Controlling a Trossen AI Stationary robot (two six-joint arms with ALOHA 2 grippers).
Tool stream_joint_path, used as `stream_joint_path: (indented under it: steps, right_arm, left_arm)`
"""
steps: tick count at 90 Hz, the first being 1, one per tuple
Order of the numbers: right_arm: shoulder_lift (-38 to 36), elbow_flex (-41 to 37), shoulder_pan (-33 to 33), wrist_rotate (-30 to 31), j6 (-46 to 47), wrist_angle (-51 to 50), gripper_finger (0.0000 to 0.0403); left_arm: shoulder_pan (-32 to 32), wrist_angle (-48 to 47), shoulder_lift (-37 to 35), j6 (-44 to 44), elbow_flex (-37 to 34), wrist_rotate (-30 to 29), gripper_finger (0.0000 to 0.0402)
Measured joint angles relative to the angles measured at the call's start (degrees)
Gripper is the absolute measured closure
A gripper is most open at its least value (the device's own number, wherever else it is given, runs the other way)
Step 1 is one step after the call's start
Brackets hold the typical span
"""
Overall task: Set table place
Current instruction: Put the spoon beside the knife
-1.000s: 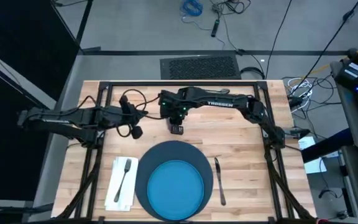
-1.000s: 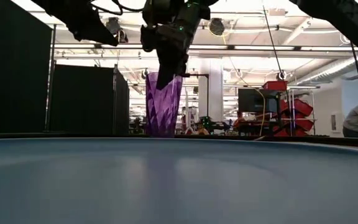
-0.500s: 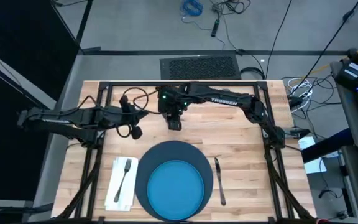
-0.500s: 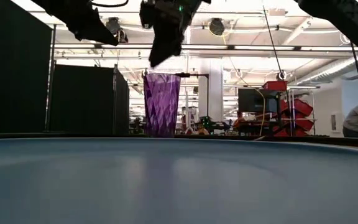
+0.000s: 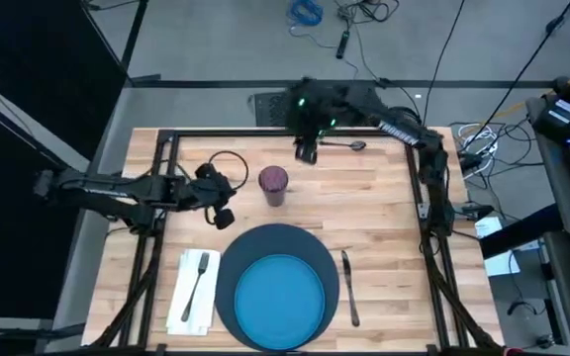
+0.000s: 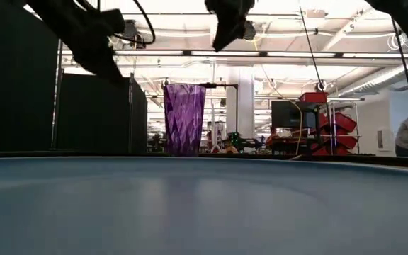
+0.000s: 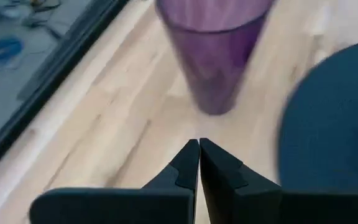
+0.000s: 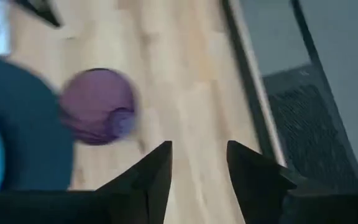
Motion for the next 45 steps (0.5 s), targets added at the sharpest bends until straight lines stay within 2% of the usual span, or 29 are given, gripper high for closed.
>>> stream_joint_path:
  steps: [12,26,45]
  right_arm:
    - [0.00,-0.85,-5.99,0.11,4.56,-1.58,0.0272]
    - [0.00,-5.49,-12.89,-0.26,7.17,-2.36,0.0278]
    - [0.02,-19.71,-18.10,-0.36,5.44,2.89,0.0280]
  left_arm:
    - [0.01,2.34,1.87,3.84,0.00,-6.17,0.0402]
    - [0.05,4.82,2.00,4.90,0.00,-6.44,0.0402]
    - [0.05,7.19,1.98,4.58,0.00,-5.29,0.0402]
